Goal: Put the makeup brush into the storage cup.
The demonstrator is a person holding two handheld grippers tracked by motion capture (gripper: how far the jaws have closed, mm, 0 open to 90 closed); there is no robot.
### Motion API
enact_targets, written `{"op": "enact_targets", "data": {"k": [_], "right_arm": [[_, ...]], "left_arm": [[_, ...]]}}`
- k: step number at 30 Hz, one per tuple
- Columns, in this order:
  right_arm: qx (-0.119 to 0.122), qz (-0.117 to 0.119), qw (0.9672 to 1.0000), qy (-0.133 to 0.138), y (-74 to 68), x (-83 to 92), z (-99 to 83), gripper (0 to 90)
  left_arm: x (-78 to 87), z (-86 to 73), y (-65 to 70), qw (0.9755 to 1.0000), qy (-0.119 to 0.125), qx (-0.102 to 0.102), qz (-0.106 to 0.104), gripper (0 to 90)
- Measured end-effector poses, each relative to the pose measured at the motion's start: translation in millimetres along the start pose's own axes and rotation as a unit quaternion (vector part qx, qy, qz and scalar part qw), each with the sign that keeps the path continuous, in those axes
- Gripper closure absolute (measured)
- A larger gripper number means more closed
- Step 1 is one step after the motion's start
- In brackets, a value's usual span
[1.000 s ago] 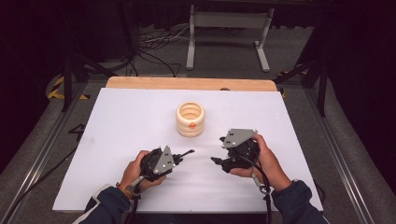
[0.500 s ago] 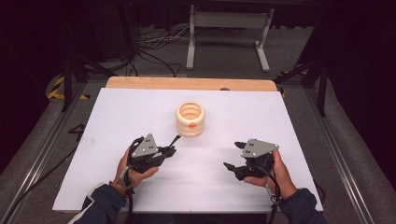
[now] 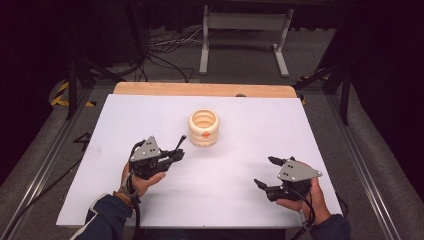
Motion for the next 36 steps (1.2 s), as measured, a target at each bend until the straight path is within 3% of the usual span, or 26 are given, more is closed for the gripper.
{"op": "enact_targets", "data": {"k": [4, 8, 16, 24, 36], "right_arm": [[-0.008, -0.013, 0.9997, 0.019, 3.5, 8.4, -3.1, 16.5], [-0.006, -0.021, 0.9996, 0.020, 3.3, 13.8, -8.3, 16.5], [-0.007, -0.028, 0.9994, 0.018, 3.9, 16.4, -14.2, 16.8], [-0.010, -0.021, 0.9993, 0.029, 1.1, 15.3, -10.5, 16.8], [-0.009, -0.022, 0.9986, 0.046, 2.8, 17.1, -9.3, 16.5]], "left_arm": [[0.4, 7.1, -6.3, 0.9998, 0.020, 0.008, 0.004, 82.9], [-1.9, 15.7, -14.8, 0.9989, 0.042, 0.016, 0.013, 82.9], [-14.6, 39.6, -23.6, 0.9977, 0.067, 0.001, 0.003, 82.9], [-33.3, 62.3, -37.0, 0.9937, 0.112, 0.005, -0.003, 82.9], [-62.4, 80.3, -55.9, 0.9908, 0.135, 0.010, -0.001, 82.9]]}}
Point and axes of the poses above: each handheld gripper's, and its own axes: x roughly backward along the jaws, z roughly out of its top, y roughly to its right, the point moved 6 cm from there along -x, roughly forward along the jaws, and after that the axes turned 15 degrees about y, right-handed, at the moved point
